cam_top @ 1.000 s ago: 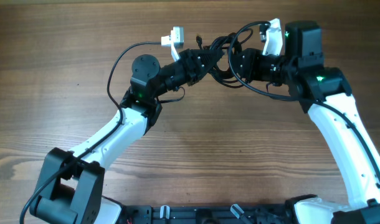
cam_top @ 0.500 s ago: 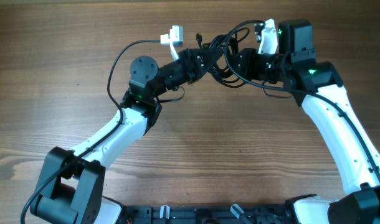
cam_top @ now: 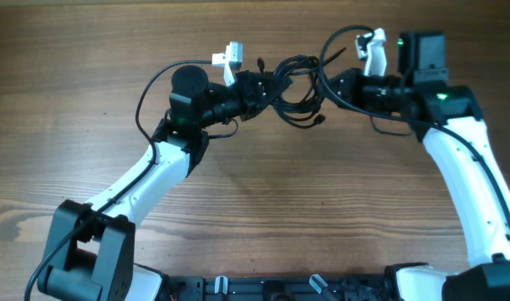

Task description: Untangle cables

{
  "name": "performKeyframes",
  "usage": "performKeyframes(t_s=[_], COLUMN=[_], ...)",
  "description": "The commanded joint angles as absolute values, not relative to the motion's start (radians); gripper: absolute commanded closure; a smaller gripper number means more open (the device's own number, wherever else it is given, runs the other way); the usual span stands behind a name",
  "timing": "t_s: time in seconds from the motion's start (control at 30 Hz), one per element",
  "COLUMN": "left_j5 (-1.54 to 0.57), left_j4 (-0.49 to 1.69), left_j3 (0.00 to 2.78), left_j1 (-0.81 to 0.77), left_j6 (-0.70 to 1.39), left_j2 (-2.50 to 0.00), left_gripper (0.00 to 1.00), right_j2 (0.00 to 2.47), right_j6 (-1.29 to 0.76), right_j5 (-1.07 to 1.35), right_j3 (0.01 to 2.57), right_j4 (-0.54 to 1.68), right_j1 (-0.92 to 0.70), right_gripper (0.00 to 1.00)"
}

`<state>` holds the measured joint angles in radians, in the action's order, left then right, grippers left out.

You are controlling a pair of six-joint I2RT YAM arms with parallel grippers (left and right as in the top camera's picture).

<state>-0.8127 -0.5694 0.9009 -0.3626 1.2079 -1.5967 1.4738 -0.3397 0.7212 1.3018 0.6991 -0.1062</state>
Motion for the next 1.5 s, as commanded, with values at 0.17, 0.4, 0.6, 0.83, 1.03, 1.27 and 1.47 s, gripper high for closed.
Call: performKeyframes(t_s=[0.17, 0.4, 0.6, 0.83, 1.03, 1.27, 1.47], left_j5=[-0.827, -0.958, -0.983, -0.952, -0.919, -0.895, -0.896], left_j4=[-0.503, -0.754, -0.879, -0.871, -0.767, -0.767, -0.766], left_j3=[0.905, 0.905, 0.905, 0.905, 0.905, 0.905, 0.905], left_j1=[-0.321, -0.293, -0.273, -0.273, -0.286, -0.313, -0.317], left_j6=[1.106, 1.112, 1.213, 1.191, 1.121, 1.134, 1.133], left_j2=[-1.582, -1.582, -1.582, -1.582, -1.582, -1.582, -1.582], left_gripper=[0.96, 0.96, 0.96, 0.96, 0.96, 0.96, 0.96], right_j2=[1.419, 1.419, 1.434, 1.331, 1.332, 1.392, 1.482], right_j6=[-0.011, -0.334, -0.335, -0.351, -0.459, -0.554, -0.553], right_j5=[1.157, 0.536, 0.471, 0.76, 0.756, 0.617, 0.617], right_j3=[1.312, 1.312, 1.312, 1.333, 1.332, 1.332, 1.332], right_j4=[0.765, 0.902, 0.905, 0.748, 0.651, 0.633, 0.644], right_j1=[-0.045, -0.045, -0.046, -0.073, -0.198, -0.261, -0.261], right_gripper=[0.96, 0.96, 0.95, 0.48, 0.59, 0.67, 0.68])
